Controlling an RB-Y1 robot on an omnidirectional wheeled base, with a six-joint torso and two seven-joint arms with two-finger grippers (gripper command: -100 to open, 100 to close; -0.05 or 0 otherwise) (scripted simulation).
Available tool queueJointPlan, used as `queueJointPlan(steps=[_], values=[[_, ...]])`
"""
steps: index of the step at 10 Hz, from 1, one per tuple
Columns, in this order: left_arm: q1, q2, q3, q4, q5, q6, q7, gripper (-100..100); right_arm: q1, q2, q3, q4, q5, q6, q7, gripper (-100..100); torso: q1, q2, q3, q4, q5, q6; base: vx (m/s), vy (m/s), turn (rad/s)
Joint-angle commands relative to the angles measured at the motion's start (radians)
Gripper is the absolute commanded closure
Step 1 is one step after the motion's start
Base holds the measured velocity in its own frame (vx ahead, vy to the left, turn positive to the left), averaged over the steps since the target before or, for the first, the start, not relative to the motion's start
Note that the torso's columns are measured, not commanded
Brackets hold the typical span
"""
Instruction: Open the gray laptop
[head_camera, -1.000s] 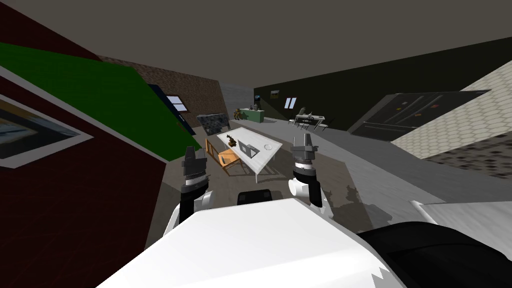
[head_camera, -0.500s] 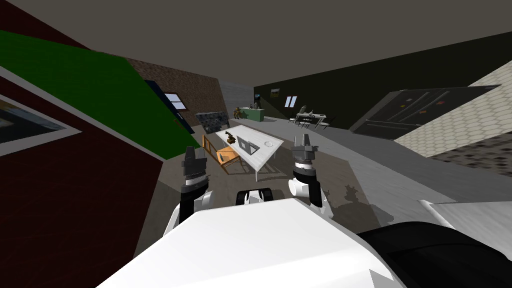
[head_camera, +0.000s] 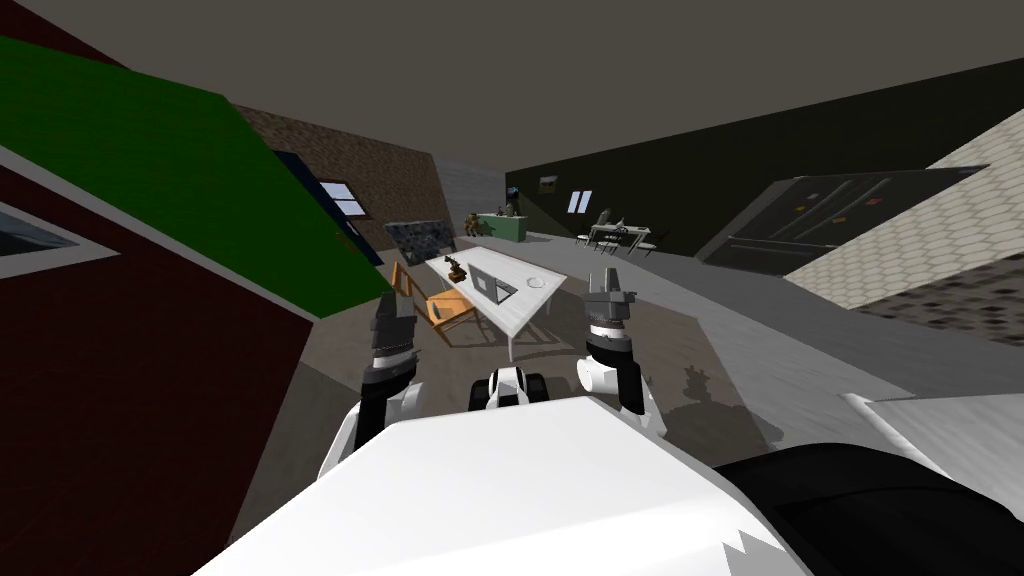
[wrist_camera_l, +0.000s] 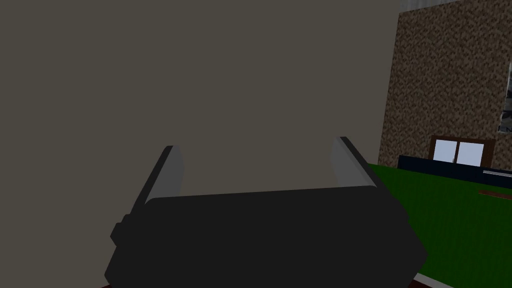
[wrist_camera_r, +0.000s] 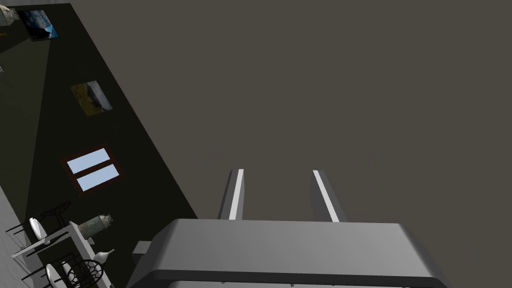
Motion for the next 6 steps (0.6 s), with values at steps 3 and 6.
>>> queueJointPlan(steps=[3, 6], values=[[-0.044, 0.095, 0.015, 0.065, -0.045, 0.057, -0.029, -100, 0.000, 0.000, 0.000, 0.000, 0.000, 0.000, 0.000, 0, -0.001, 0.000, -0.001, 0.001, 0.000, 0.000, 0.023, -0.188, -0.121], [-0.087, 0.122, 0.032, 0.130, -0.084, 0.113, -0.054, -100, 0.000, 0.000, 0.000, 0.000, 0.000, 0.000, 0.000, 0, 0.000, 0.000, -0.001, 0.001, 0.000, 0.000, 0.046, -0.261, -0.131]])
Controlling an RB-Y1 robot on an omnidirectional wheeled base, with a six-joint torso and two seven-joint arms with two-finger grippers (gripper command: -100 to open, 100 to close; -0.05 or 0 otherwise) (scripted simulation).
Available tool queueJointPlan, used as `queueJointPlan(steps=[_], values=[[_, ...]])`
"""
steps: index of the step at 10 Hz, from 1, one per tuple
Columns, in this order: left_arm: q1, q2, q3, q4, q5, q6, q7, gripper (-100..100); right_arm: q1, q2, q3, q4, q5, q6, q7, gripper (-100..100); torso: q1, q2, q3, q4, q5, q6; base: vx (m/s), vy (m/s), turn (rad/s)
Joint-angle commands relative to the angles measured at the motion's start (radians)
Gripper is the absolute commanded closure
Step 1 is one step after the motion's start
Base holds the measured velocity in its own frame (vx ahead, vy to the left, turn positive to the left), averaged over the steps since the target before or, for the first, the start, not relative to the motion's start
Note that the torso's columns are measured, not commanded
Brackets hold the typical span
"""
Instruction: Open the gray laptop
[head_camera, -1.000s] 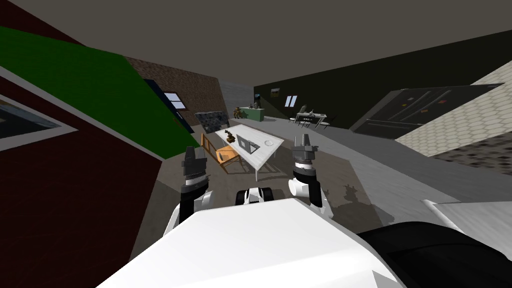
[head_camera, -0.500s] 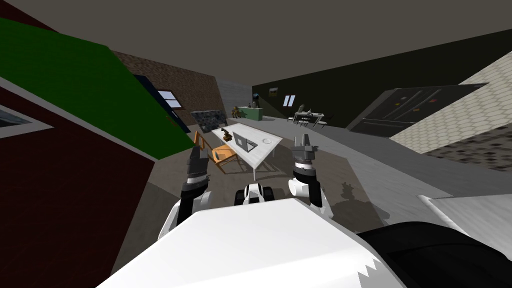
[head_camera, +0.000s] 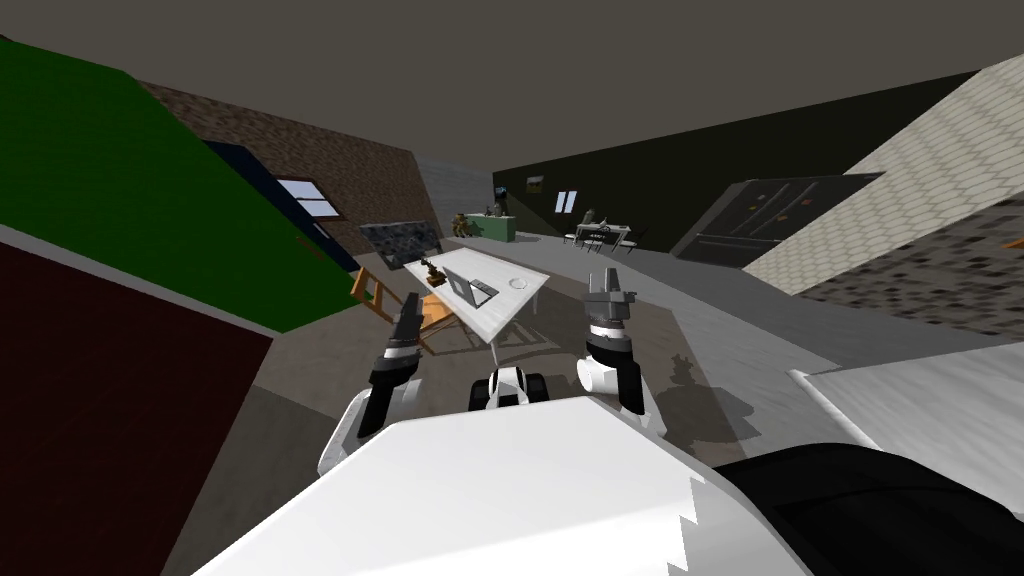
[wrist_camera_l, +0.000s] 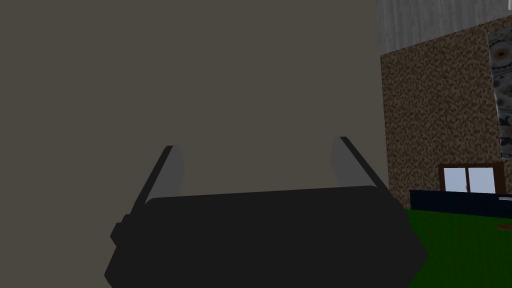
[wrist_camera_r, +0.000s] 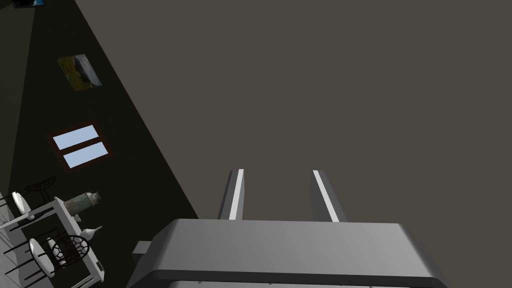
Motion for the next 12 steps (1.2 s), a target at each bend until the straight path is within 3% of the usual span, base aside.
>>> queueJointPlan(steps=[1, 8, 12], values=[[-0.042, 0.027, 0.023, 0.067, -0.036, 0.061, -0.022, -100, 0.000, 0.000, 0.000, 0.000, 0.000, 0.000, 0.000, 0, 0.003, 0.001, 0.000, 0.000, 0.001, 0.000, 0.052, -0.277, -0.206], [-0.106, 0.042, 0.074, 0.177, -0.071, 0.160, -0.046, -100, 0.000, 0.000, 0.000, 0.000, 0.000, 0.000, 0.000, 0, 0.004, 0.000, 0.000, 0.000, 0.001, 0.000, 0.060, -0.156, -0.075], [-0.146, 0.046, 0.138, 0.256, -0.073, 0.243, -0.060, -100, 0.000, 0.000, 0.000, 0.000, 0.000, 0.000, 0.000, 0, 0.001, 0.001, 0.000, 0.000, 0.000, 0.000, 0.079, -0.098, -0.037]])
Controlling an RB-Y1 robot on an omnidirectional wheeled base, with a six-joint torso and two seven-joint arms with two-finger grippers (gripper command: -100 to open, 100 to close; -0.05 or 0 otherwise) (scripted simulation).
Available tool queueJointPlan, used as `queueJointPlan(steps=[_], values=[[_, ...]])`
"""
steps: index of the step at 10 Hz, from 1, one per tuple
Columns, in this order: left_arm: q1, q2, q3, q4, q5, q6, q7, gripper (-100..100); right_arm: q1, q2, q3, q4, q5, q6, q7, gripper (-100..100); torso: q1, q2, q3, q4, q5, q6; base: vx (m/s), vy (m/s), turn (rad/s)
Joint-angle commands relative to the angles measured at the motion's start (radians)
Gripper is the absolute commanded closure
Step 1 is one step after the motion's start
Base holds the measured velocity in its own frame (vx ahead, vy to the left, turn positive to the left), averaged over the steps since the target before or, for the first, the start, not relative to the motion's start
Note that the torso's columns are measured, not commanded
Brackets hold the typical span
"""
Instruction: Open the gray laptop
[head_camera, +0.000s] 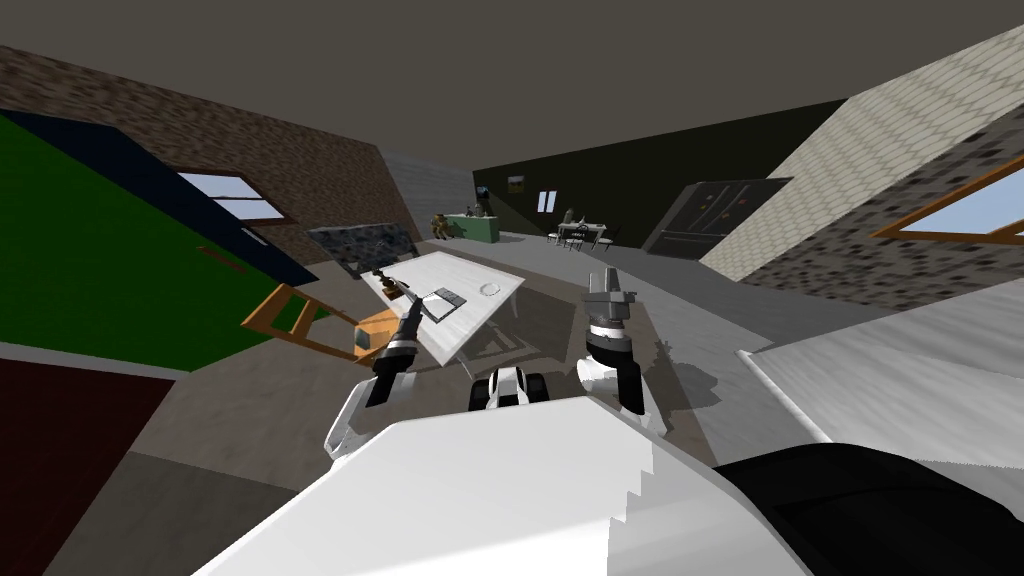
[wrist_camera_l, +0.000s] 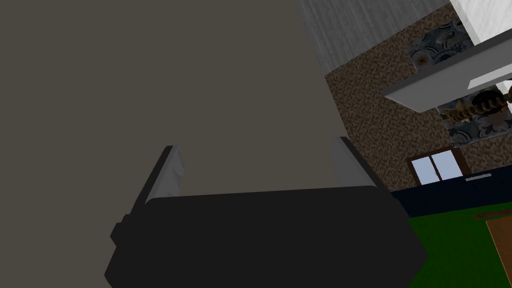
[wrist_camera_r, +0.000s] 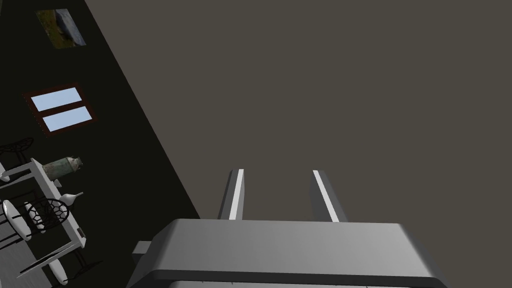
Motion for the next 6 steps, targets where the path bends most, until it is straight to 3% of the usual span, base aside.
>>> queueJointPlan(steps=[1, 6], values=[[-0.034, -0.002, 0.042, 0.058, -0.001, 0.059, -0.016, -100, 0.000, 0.000, 0.000, 0.000, 0.000, 0.000, 0.000, 0, 0.001, -0.002, -0.001, 0.000, 0.000, 0.000, 0.105, -0.075, -0.007], [-0.076, 0.024, 0.132, 0.144, 0.009, 0.162, -0.043, -100, 0.000, 0.000, 0.000, 0.000, 0.000, 0.000, 0.000, 0, 0.001, 0.000, 0.000, 0.000, 0.000, 0.000, 0.106, -0.056, 0.009]])
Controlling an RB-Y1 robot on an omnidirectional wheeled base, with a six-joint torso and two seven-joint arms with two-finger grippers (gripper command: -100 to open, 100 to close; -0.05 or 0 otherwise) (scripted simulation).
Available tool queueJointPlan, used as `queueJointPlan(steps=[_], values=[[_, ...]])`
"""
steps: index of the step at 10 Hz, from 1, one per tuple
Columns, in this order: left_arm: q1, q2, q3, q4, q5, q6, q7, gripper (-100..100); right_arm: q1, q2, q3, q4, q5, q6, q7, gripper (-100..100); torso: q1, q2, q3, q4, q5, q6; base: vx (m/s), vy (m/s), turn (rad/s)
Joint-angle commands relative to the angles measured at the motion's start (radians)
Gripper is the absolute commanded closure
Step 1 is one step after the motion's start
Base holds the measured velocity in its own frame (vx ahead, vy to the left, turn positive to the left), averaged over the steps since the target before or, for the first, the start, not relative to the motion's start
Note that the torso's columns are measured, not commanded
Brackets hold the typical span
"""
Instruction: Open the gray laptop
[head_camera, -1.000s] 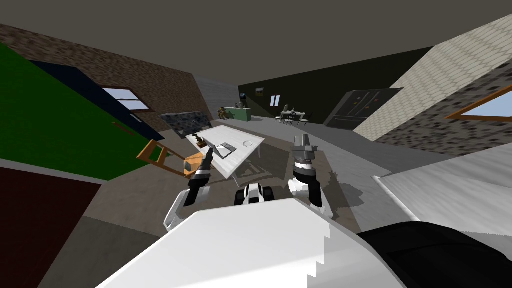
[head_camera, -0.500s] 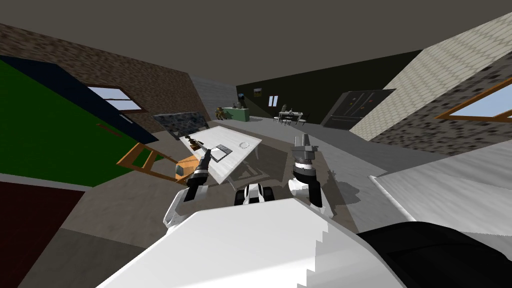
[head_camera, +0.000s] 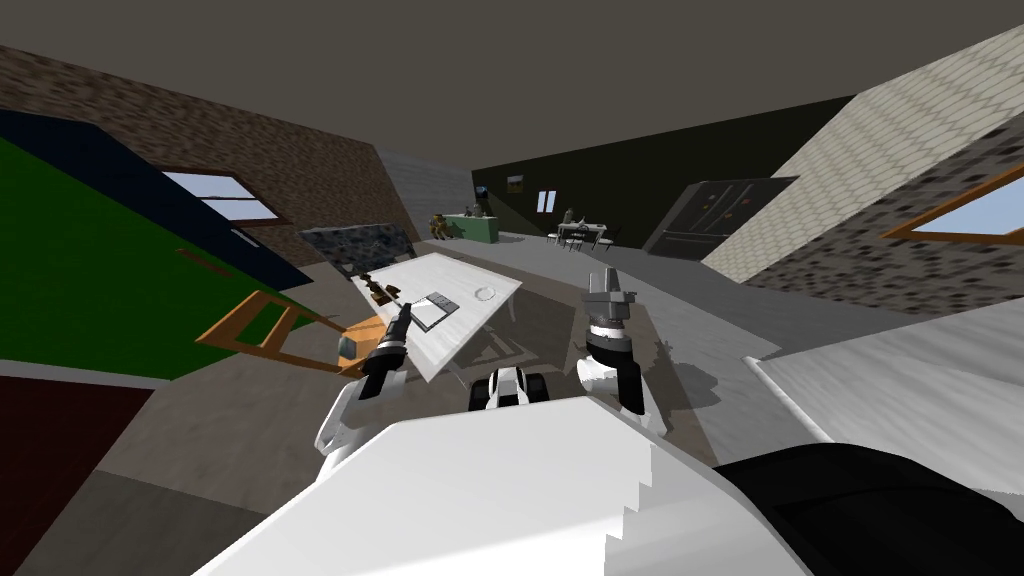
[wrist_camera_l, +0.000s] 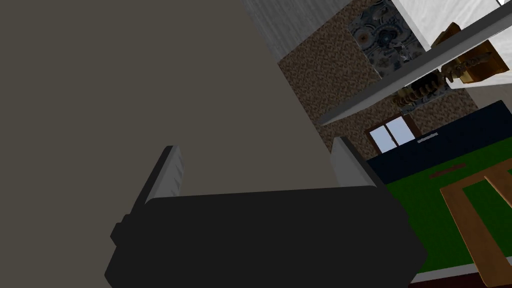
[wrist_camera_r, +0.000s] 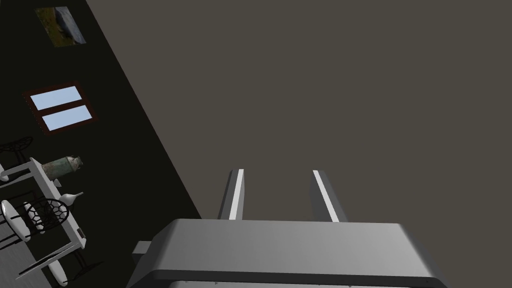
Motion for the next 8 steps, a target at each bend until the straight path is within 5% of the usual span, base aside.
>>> queueJointPlan(steps=[1, 8], values=[[-0.029, 0.008, 0.048, 0.052, 0.003, 0.055, -0.021, -100, 0.000, 0.000, 0.000, 0.000, 0.000, 0.000, 0.000, 0, 0.000, -0.001, 0.000, 0.000, 0.000, 0.000, 0.102, -0.051, 0.018], [-0.074, 0.019, 0.158, 0.146, 0.019, 0.175, -0.059, -100, 0.000, 0.000, 0.000, 0.000, 0.000, 0.000, 0.000, 0, 0.000, 0.001, 0.001, 0.000, 0.000, 0.000, 0.090, -0.033, 0.024]])
